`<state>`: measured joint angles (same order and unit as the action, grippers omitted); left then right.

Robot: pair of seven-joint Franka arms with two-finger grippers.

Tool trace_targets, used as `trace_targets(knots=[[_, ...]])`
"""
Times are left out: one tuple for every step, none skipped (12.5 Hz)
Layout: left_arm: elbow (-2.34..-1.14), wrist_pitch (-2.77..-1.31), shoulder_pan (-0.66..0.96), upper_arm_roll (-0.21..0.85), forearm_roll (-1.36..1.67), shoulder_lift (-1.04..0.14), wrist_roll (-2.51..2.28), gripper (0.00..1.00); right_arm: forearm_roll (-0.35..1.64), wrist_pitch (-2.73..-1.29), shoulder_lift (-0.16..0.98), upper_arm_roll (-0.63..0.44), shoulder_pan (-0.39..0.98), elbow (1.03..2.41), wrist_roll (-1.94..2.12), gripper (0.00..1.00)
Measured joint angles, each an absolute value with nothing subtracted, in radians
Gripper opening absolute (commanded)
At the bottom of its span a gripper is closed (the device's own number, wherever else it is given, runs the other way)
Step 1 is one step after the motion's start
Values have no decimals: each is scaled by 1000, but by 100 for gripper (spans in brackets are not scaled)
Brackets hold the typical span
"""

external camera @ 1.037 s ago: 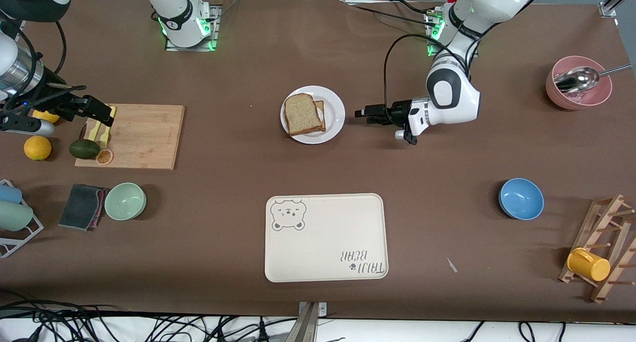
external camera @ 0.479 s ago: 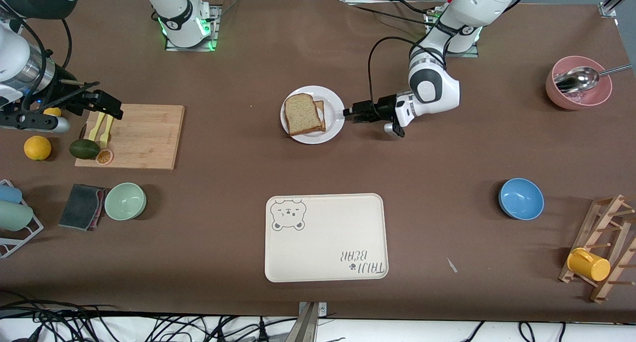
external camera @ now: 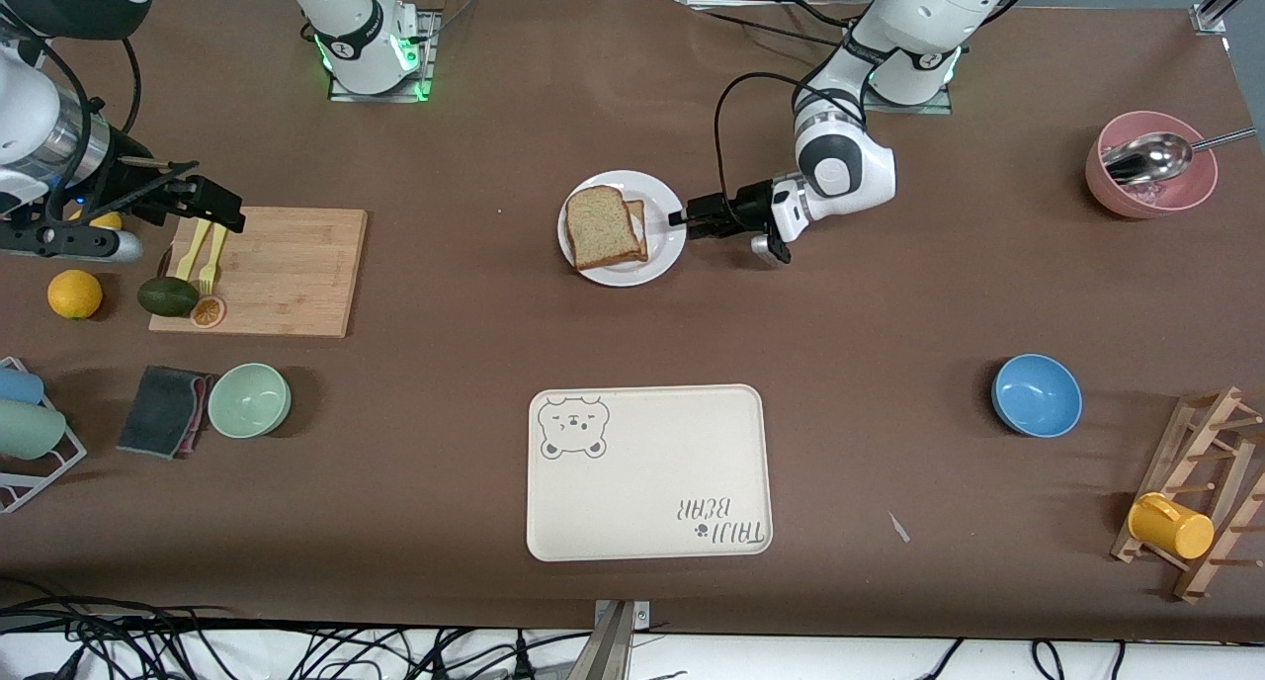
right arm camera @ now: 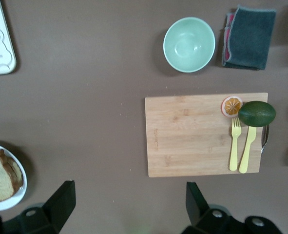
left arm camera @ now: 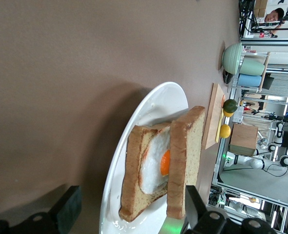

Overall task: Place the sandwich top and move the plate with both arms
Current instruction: 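Grasp the white plate rim with the left gripper, then slide the plate with the left gripper onto the white bear tray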

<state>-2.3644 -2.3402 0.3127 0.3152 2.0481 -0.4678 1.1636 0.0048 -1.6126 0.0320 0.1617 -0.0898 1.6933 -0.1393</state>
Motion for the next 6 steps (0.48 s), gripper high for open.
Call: trace_targets(knots=[[-2364, -2341, 322, 315, 2057, -468, 1164, 82, 5, -1608, 39, 161, -90, 1693, -136, 100], [-2364, -2342, 332, 315, 2066, -469, 1164, 76, 5, -1605, 44, 161, -90, 1693, -135, 100], [-2365, -2344, 339, 316, 2070, -471, 1164, 68, 5, -1604, 45, 160, -90, 1692, -134, 100], [-2365, -2349, 346, 316, 2076, -474, 1164, 59, 4, -1601, 45, 158, -90, 1690, -134, 100], [-2365, -2360, 352, 316, 2081, -479, 1164, 51, 4, -1600, 43, 149, -90, 1684, -134, 100], [-2365, -2373, 356, 316, 2083, -484, 1164, 44, 4, -1600, 41, 136, -91, 1674, -132, 100]])
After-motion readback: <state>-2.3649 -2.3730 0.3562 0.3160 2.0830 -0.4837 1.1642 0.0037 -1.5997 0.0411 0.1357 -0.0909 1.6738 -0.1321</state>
